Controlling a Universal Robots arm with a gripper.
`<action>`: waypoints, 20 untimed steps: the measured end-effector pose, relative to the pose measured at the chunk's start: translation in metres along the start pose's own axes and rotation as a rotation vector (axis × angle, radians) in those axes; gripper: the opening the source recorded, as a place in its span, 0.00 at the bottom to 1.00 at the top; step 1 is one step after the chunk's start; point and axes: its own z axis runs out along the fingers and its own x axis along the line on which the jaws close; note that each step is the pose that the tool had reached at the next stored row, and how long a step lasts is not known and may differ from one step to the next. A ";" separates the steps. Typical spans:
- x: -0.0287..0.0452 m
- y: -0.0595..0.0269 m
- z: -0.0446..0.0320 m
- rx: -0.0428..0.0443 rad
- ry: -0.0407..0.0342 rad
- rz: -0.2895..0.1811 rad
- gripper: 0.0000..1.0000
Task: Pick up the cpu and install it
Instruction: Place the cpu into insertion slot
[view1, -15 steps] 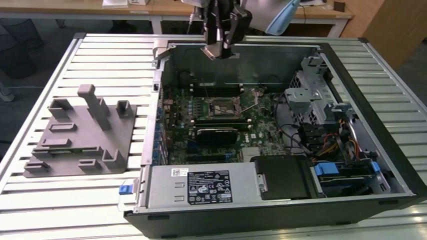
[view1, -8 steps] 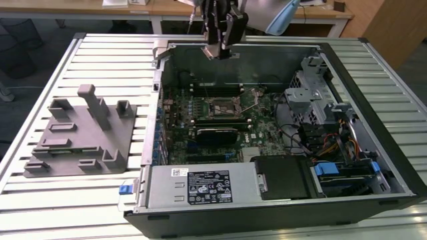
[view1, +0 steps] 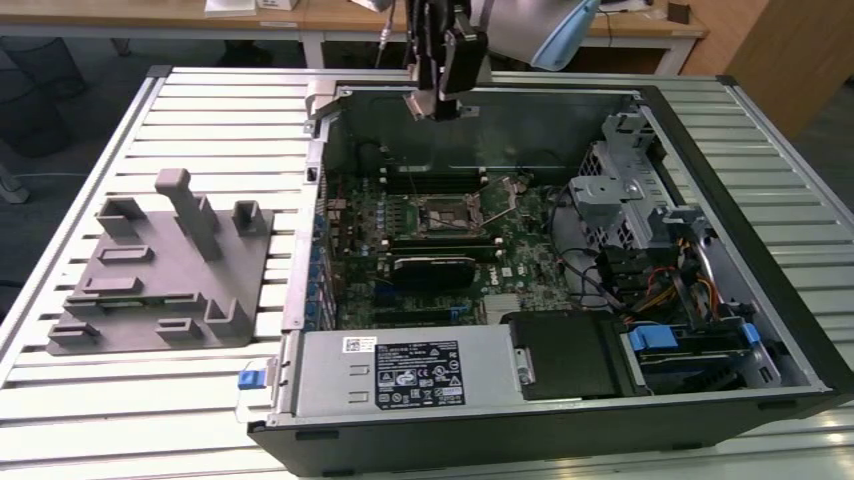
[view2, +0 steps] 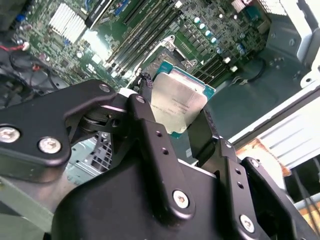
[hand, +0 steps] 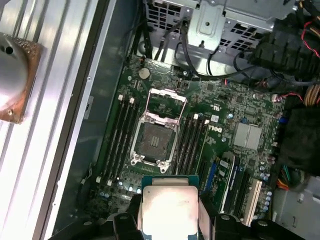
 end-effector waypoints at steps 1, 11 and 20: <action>0.0001 0.0000 0.0002 0.0002 -0.0004 0.014 0.53; 0.0004 0.0001 0.0009 0.0009 -0.0014 0.065 0.53; 0.0029 0.0020 0.0055 0.0017 -0.0025 0.131 0.53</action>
